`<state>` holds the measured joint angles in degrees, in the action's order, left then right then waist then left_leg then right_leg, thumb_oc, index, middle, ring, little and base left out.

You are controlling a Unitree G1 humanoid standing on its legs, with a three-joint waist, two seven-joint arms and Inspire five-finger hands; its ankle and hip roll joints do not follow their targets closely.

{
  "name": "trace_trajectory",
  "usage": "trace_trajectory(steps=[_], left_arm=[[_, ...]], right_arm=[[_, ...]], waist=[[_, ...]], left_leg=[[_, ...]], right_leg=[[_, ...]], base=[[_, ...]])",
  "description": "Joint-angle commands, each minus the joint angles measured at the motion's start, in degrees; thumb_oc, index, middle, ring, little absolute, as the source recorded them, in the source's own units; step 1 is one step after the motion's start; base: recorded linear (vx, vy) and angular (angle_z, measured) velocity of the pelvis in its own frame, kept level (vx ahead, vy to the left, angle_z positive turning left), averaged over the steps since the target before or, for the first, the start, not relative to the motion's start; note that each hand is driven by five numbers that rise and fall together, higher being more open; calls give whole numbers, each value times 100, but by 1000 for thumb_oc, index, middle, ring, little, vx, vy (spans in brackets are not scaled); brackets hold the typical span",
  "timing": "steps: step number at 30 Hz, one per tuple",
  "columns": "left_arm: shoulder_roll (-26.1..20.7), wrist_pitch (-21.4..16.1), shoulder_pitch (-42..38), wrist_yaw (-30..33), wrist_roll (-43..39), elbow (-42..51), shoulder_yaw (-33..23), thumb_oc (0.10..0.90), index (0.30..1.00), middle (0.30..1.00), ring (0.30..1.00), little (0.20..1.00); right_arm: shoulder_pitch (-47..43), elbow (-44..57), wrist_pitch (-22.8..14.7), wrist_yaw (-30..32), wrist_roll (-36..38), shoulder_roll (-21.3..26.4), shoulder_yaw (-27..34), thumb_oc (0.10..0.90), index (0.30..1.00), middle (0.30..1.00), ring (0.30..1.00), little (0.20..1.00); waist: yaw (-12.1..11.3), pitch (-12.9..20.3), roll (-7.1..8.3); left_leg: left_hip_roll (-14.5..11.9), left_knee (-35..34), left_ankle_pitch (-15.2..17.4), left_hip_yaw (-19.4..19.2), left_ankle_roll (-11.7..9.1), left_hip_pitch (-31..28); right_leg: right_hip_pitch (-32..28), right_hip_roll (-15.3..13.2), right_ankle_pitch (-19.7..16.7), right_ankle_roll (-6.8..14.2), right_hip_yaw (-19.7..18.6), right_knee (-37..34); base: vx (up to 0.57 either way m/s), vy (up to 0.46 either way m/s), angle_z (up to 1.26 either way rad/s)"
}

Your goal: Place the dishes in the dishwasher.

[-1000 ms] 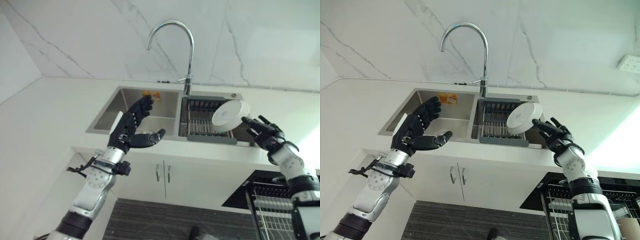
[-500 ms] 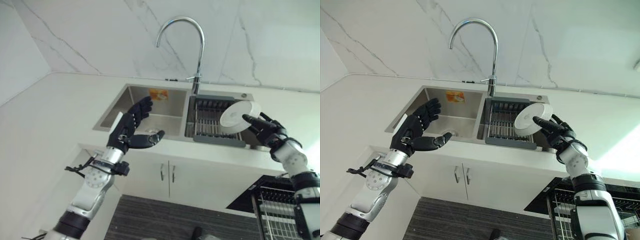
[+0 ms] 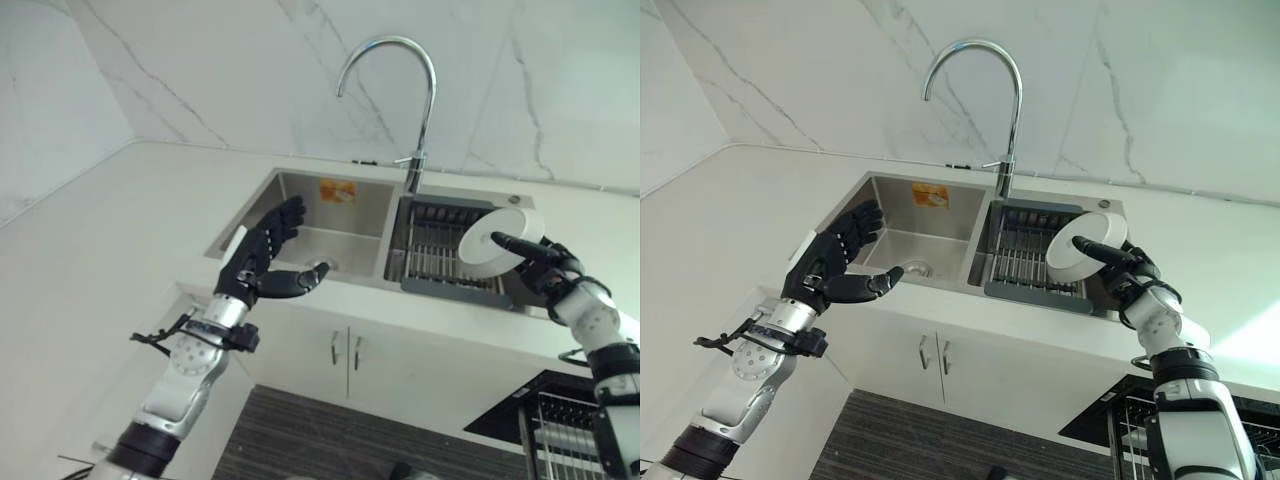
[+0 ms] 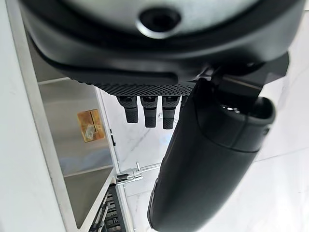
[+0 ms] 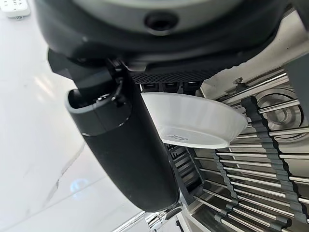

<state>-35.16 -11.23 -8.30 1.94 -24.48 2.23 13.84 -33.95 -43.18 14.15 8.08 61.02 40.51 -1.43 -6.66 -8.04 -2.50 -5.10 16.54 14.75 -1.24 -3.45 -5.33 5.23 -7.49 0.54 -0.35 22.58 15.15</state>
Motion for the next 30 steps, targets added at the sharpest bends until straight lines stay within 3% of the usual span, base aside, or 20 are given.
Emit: trace_trajectory(steps=[1, 5, 6, 7, 17, 23, 28, 30], left_arm=[[-323, -417, -465, 150, -81, 500, -55, 800, 900, 900, 900, 900], [-349, -396, -465, 181, -68, 490, -53, 800, 900, 900, 900, 900], [-361, -401, -445, 204, -55, 500, -53, 800, 900, 900, 900, 900], [-358, -393, -433, 208, -38, 508, -58, 800, 900, 900, 900, 900], [-401, -265, -368, 350, 4, 550, -46, 800, 900, 900, 900, 900], [-451, -276, -274, 347, 6, 557, -74, 800, 900, 900, 900, 900], [-459, -281, -260, 246, -68, 597, -96, 800, 900, 900, 900, 900], [-431, -299, -245, 148, -471, 613, -101, 800, 900, 900, 900, 900]], right_arm=[[-820, 105, -783, 27, 279, 374, 98, 800, 900, 900, 900, 900], [-853, 59, -939, 164, 271, 356, 124, 800, 900, 900, 900, 900], [-861, 50, -1095, 284, 230, 350, 149, 499, 448, 448, 448, 448], [-863, 40, -1206, 405, 178, 340, 164, 400, 300, 300, 300, 300], [-833, -295, -1770, 1246, -211, 314, 218, 400, 300, 300, 300, 300], [-742, -510, -1858, 1666, -477, 451, 269, 400, 300, 300, 300, 300], [-672, -241, -2253, 1586, -650, 386, 265, 400, 300, 300, 300, 300], [-627, -11, -2445, 1556, -848, 385, 256, 400, 300, 300, 300, 300]], waist=[[-72, 447, 148], [-103, 453, 131], [-124, 447, 114], [-144, 443, 106], [-275, 440, 38], [-339, 405, 31], [-340, 401, 39], [-317, 400, 43]], left_leg=[[37, 65, -115, -540, -76, 409], [31, 65, -133, -512, -88, 424], [21, 65, -152, -493, -104, 438], [17, 65, -165, -472, -110, 449], [40, 65, -209, -354, -140, 510], [91, 65, -214, -301, -114, 541], [138, 65, -196, -265, -70, 563], [160, 65, -187, -259, -51, 571]], right_leg=[[-821, 16, 1340, 399, -324, 204], [-826, 3, 1346, 398, -301, 204], [-829, -3, 1355, 391, -287, 204], [-831, -6, 1358, 387, -278, 204], [-818, -90, 1349, 413, -212, 204], [-808, -144, 1326, 444, -184, 204], [-772, -170, 1296, 475, -180, 204], [-749, -176, 1283, 490, -194, 204]], base=[[41, -69, 11], [16, -48, 10], [7, -57, 12], [7, -60, 15], [-1, -15, 9], [-23, 18, 15], [-39, 63, 7], [-40, 83, 5]])
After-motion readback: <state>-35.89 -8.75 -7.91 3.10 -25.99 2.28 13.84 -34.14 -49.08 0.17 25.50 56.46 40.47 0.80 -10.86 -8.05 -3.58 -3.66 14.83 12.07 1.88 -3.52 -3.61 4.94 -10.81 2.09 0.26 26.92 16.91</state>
